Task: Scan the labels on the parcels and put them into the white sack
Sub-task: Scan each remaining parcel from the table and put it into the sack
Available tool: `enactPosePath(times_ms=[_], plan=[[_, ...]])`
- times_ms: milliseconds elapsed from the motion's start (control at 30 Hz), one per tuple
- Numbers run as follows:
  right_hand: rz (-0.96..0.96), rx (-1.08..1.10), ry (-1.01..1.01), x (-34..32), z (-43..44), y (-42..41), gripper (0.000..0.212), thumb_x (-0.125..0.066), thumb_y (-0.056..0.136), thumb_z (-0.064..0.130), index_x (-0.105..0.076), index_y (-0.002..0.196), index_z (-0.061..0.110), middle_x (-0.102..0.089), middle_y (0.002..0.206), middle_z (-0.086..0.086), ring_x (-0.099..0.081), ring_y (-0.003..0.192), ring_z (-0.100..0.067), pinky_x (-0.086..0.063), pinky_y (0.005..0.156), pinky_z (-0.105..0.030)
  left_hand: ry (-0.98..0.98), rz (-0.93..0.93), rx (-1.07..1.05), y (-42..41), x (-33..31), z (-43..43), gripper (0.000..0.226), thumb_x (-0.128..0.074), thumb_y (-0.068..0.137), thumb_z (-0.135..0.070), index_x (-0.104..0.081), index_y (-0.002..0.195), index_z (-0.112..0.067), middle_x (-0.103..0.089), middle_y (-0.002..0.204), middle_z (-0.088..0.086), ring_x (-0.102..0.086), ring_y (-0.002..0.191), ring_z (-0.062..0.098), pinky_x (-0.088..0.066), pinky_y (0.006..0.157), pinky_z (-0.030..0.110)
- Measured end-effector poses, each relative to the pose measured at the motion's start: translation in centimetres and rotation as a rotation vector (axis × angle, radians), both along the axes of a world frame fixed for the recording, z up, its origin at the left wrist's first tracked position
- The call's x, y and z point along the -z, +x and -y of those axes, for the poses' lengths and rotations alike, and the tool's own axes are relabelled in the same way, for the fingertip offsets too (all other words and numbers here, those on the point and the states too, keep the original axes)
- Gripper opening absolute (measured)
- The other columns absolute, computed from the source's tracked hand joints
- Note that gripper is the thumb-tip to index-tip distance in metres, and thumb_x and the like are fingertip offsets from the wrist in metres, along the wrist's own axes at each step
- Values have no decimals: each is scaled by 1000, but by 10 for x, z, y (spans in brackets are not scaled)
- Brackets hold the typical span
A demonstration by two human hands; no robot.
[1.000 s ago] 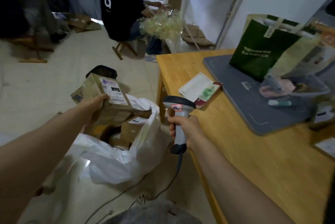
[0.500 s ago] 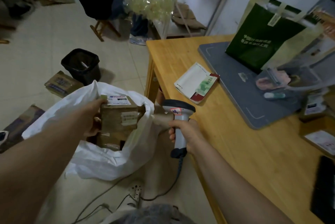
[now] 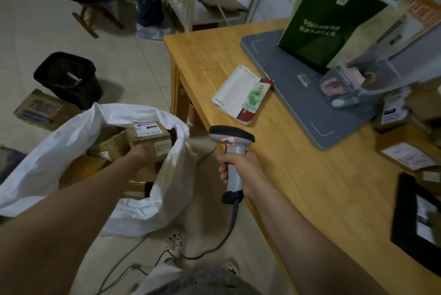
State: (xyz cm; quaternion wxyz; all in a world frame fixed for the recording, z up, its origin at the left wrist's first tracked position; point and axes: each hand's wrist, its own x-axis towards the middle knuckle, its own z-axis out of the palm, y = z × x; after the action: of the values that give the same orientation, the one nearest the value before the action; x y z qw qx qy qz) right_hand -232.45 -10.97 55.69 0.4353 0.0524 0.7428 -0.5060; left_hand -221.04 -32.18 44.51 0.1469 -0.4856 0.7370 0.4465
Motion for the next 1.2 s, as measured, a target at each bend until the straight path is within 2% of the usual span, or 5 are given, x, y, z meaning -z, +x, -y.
enactPosePath(times_ms=[233, 400, 600, 933, 1200], plan=[[53, 239, -48, 0, -28, -18, 15, -66, 83, 3, -56, 72, 4, -55, 52, -7, -50, 39, -16, -43, 42, -24, -537, -243, 142, -59, -35, -39, 54, -55, 86, -13, -45, 139, -7, -44, 139, 27, -39, 128, 42, -32, 105, 46], [1, 487, -124, -9, -81, -39, 14, -67, 81, 1, -57, 71, 2, -55, 51, -8, -51, 39, -17, -43, 41, -24, -590, -349, 467, -116, -72, -113, 62, -54, 94, -23, -28, 151, -22, -27, 156, 10, -24, 141, 32, -20, 117, 45], [-84, 852, -191, -19, -191, -60, 13, -66, 81, -1, -58, 71, 1, -58, 46, -6, -53, 36, -15, -43, 39, -22, -509, -521, 986, -176, -91, -237, 56, -49, 97, -16, -30, 150, -16, -31, 154, 5, -23, 143, 21, -19, 114, 30], [-54, 1282, -179, -9, -389, -44, 13, -65, 83, 1, -58, 73, 3, -58, 48, -8, -53, 38, -17, -45, 41, -24, -416, -364, 1710, -259, -83, -489, 61, -44, 101, -20, -14, 154, -15, -11, 161, 5, -5, 148, 20, -13, 118, 29], [-68, 1233, -162, 2, -453, -32, 17, -67, 84, 3, -56, 71, 4, -59, 51, -8, -53, 40, -19, -46, 44, -27, -637, -197, 1892, -288, -58, -574, 75, -45, 98, -33, -1, 153, -8, -2, 162, 11, -8, 148, 24, -7, 119, 36]])
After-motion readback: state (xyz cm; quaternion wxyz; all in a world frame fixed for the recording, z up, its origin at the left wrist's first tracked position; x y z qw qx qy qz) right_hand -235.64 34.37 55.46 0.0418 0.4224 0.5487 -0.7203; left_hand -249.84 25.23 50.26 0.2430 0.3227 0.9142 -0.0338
